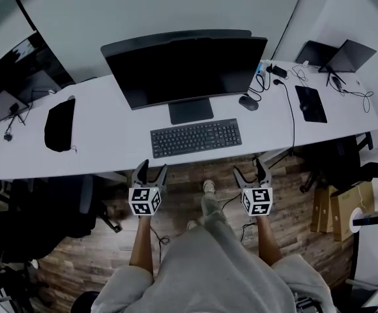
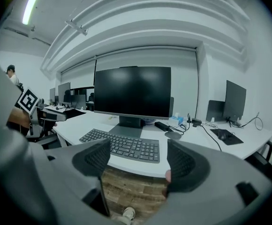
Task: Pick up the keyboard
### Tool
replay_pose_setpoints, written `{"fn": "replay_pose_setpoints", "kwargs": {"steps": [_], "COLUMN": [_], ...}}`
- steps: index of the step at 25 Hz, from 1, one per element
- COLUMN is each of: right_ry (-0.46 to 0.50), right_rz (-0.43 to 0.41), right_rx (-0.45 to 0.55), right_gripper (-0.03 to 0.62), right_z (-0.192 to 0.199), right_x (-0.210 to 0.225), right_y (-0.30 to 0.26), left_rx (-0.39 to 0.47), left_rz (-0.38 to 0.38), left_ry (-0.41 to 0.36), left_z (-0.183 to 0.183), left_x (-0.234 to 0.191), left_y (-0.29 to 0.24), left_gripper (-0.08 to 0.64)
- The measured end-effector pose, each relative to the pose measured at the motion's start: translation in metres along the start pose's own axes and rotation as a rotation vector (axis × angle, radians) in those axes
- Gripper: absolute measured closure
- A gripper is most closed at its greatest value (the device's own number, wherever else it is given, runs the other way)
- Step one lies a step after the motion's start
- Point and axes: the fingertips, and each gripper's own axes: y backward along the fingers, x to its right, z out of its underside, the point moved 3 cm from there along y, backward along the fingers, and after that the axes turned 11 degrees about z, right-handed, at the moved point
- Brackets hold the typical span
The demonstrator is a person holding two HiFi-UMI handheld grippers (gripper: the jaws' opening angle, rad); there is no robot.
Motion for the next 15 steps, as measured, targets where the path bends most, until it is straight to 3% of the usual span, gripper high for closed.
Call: {"fn": "replay_pose_setpoints", "kwargs": {"steps": [15], "right_ry": [0.005], "right_rz": [-0.099], "right_rx": [-0.031], "right_gripper": [0.23], "right_z": [-0.032], "right_x": [0.03], "right_y": [-0.141], "left_rx": [-0.039], "left_rz": [-0.108], "left_ry": [0.059], "left_z": [-0.029], "left_x": [-0.051], "left_y": [-0.092], "left_gripper": [0.276]}}
